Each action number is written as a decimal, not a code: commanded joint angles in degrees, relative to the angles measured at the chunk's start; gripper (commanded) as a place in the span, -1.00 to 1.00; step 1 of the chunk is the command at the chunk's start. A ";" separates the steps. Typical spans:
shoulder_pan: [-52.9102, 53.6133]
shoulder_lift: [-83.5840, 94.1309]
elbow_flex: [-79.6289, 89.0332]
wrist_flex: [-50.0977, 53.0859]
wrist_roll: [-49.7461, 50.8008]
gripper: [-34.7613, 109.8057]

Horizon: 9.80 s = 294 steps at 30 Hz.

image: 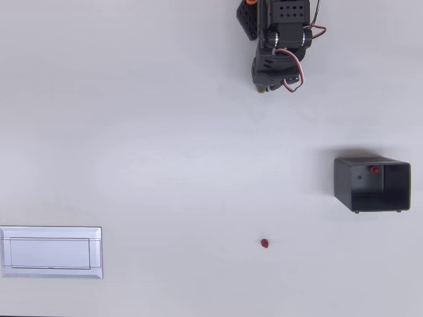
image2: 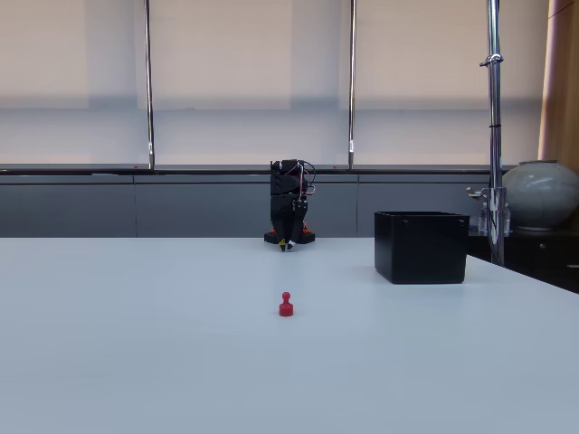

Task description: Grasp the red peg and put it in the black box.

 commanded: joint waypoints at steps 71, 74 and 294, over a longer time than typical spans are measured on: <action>-2.90 117.86 35.51 -124.45 -11.25 -0.33; -2.64 120.50 39.20 -124.37 -11.34 -0.33; -32.87 111.97 44.47 -142.56 -6.68 -0.29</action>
